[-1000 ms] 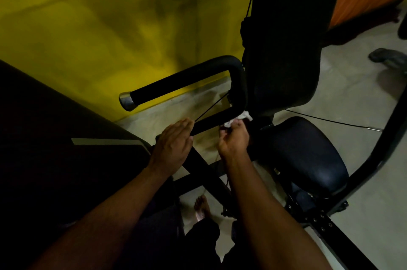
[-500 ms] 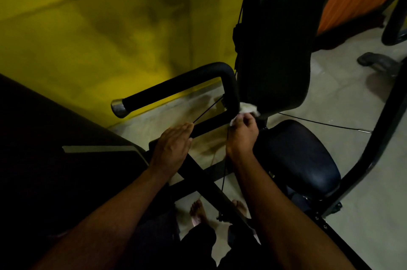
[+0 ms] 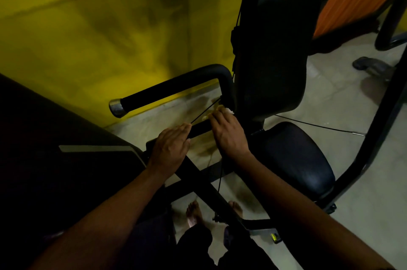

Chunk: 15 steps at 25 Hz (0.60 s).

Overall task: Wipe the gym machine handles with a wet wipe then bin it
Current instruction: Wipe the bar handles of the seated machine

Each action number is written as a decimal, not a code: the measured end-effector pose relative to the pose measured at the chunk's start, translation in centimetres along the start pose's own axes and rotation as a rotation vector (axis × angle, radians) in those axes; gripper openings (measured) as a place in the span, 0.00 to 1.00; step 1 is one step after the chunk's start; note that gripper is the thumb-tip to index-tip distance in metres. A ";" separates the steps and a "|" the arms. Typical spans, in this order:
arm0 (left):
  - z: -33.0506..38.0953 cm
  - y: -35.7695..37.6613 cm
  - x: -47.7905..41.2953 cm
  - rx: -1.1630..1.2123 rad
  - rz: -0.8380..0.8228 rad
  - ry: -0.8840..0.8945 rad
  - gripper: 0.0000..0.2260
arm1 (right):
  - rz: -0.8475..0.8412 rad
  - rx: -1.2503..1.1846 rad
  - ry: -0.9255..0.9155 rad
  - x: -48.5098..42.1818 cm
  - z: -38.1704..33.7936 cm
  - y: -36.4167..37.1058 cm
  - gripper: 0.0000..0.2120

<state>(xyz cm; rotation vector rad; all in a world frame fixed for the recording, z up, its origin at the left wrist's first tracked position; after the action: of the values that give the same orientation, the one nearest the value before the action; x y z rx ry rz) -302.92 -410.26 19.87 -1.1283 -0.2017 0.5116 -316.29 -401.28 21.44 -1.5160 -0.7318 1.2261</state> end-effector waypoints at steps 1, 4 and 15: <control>0.0 0.0 0.0 0.003 -0.002 -0.002 0.23 | -0.001 -0.023 -0.016 0.1 -0.1 -0.1 0.22; 0.2 0.0 -0.2 0.015 0.003 0.003 0.23 | 0.034 -0.119 -0.070 1.1 1.0 -0.4 0.22; 0.9 0.8 -1.3 0.024 -0.035 -0.001 0.25 | 0.021 -1.665 1.535 3.8 2.7 4.1 0.12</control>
<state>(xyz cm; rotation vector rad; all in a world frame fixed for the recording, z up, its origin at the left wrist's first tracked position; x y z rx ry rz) -304.64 -409.90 19.71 -1.0994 -0.2150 0.4827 -318.20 -398.24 16.39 -2.9224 -0.4840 -1.1703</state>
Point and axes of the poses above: each hand's wrist, its own x-axis away from the middle knuckle, its own y-axis out of the palm, z = x × y, the point moved 6 cm from there along -x, towards the middle knuckle, and after that the axes turned 7 degrees about x, right-handed, at the moved point
